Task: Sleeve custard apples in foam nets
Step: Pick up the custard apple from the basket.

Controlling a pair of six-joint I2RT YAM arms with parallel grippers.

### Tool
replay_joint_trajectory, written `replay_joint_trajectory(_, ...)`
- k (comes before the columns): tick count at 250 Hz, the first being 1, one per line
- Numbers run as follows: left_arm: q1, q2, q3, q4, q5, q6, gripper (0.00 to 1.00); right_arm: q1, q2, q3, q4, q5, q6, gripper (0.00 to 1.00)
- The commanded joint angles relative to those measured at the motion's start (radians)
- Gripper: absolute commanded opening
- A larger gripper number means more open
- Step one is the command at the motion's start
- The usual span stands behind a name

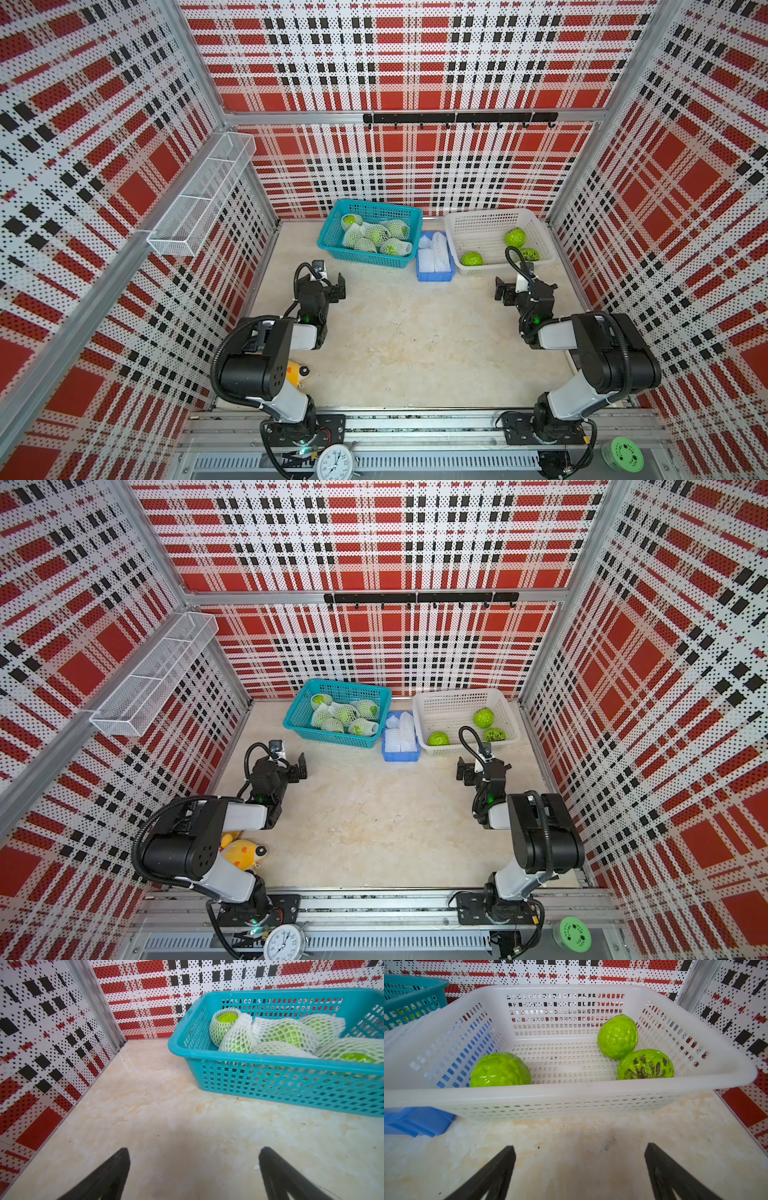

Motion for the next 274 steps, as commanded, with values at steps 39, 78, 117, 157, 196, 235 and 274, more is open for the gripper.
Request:
replay_joint_trajectory(39, 0.029, -0.304, -0.138, 0.024, -0.031, -0.058, 0.99, -0.004, -0.514, -0.107, -0.157, 0.088, 0.056, 1.0)
replay_joint_trajectory(78, 0.034, -0.656, -0.001, -0.437, -0.014, -0.105, 0.99, -0.007, -0.876, 0.067, -0.626, 0.047, 0.209, 1.0)
replay_joint_trajectory(117, 0.053, -0.789, 0.208, -0.698, 0.057, -0.388, 1.0, -0.009, -1.009, 0.229, -0.889, 0.086, 0.696, 1.0)
replay_joint_trajectory(157, 0.075, -0.869, 0.33, -0.858, 0.123, -0.518, 0.99, -0.014, -0.981, 0.392, -0.945, -0.065, 0.688, 1.0)
replay_joint_trajectory(196, 0.073, -0.897, 0.377, -0.874, 0.231, -0.546, 0.99, -0.014, -0.71, 0.821, -1.435, -0.192, 0.526, 1.0)
replay_joint_trajectory(235, 0.007, -0.8, 0.484, -0.934, 0.333, -0.486, 0.99, -0.014, -0.405, 1.145, -1.863, -0.22, 0.422, 1.0)
replay_joint_trajectory(274, -0.221, -0.619, 0.677, -1.141, 0.219, -0.294, 0.99, 0.002, -0.157, 1.266, -2.038, -0.294, 0.378, 1.0)
